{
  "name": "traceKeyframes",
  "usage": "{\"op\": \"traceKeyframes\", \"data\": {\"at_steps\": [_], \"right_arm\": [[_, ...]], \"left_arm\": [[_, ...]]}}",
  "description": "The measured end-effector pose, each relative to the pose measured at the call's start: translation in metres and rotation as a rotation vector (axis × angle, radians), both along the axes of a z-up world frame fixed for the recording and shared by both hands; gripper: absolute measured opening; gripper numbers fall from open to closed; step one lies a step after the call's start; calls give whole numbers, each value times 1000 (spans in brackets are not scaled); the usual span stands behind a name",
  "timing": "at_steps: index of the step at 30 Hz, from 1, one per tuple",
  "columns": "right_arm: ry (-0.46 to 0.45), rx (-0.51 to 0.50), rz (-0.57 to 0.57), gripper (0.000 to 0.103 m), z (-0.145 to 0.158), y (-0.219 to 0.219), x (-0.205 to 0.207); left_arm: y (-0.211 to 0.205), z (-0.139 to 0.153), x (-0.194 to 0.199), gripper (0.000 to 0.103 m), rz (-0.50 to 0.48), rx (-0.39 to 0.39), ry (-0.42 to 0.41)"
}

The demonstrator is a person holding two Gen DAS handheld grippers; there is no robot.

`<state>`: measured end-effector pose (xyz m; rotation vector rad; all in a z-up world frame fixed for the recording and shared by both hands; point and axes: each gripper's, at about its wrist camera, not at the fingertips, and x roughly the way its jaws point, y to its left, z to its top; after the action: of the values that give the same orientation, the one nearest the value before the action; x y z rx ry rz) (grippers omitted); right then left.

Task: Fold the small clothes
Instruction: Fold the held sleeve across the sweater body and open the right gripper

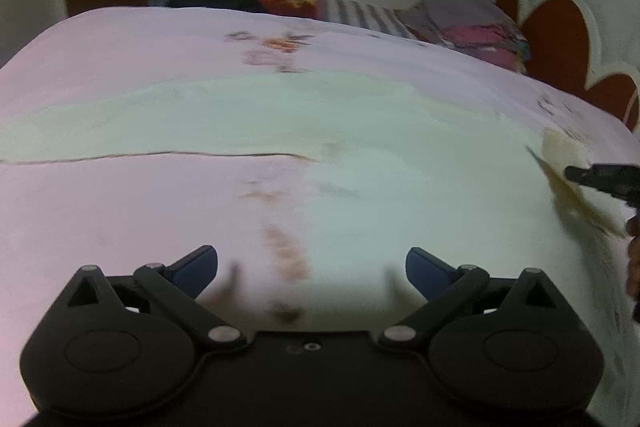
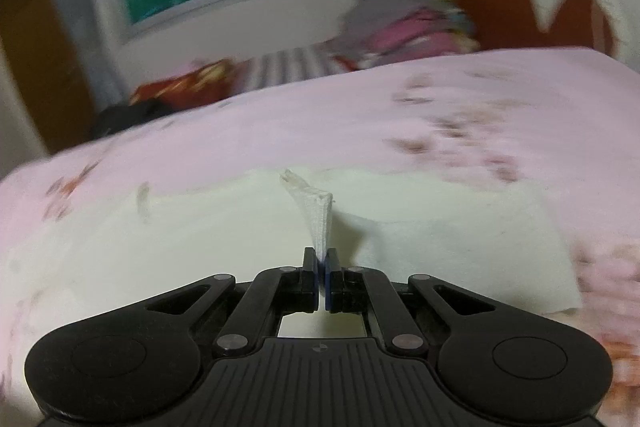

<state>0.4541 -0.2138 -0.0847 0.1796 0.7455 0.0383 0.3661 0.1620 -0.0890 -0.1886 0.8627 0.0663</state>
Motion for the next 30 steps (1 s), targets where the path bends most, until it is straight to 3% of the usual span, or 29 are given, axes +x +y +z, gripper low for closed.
{"op": "traceKeyframes", "data": {"at_steps": [7, 13, 14, 15, 16, 17, 18, 19, 20, 21, 22, 23, 24, 28, 30], "right_arm": [[30, -46, 151, 2, -36, 86, 26], [46, -45, 218, 2, -57, 130, 40], [38, -56, 219, 7, -59, 133, 41], [31, -60, 227, 27, -57, 138, 34], [24, -50, 233, 62, -55, 138, 31], [1, -43, 219, 74, -53, 134, 27], [-33, -48, 200, 77, -49, 132, 18], [-39, -47, 192, 77, -47, 123, 13], [-30, -29, 182, 74, -47, 113, 9], [-24, -6, 171, 54, -47, 104, 6], [-11, 9, 153, 33, -47, 94, 2], [9, 15, 121, 28, -50, 80, -1], [20, 21, 95, 25, -49, 72, -9], [40, 36, 5, 25, -53, 28, -23], [48, 42, -29, 25, -52, 10, -26]], "left_arm": [[48, 4, -16, 101, 71, -44, -6], [62, 7, -16, 101, 88, -47, -20], [60, 8, -15, 101, 80, -49, -26], [57, 9, -12, 101, 70, -54, -33], [54, 9, -9, 101, 58, -65, -40], [49, 9, -3, 100, 41, -82, -45], [44, 9, 3, 98, 26, -98, -48], [37, 7, 11, 95, 7, -118, -51], [27, 5, 21, 85, -18, -139, -52], [16, 1, 34, 70, -50, -166, -42], [7, -3, 45, 65, -77, -195, -32], [-5, -8, 59, 58, -105, -238, -29], [-17, -11, 71, 53, -124, -274, -29], [-59, -27, 120, 52, -167, -377, -11], [-72, -35, 138, 46, -171, -437, -1]]}}
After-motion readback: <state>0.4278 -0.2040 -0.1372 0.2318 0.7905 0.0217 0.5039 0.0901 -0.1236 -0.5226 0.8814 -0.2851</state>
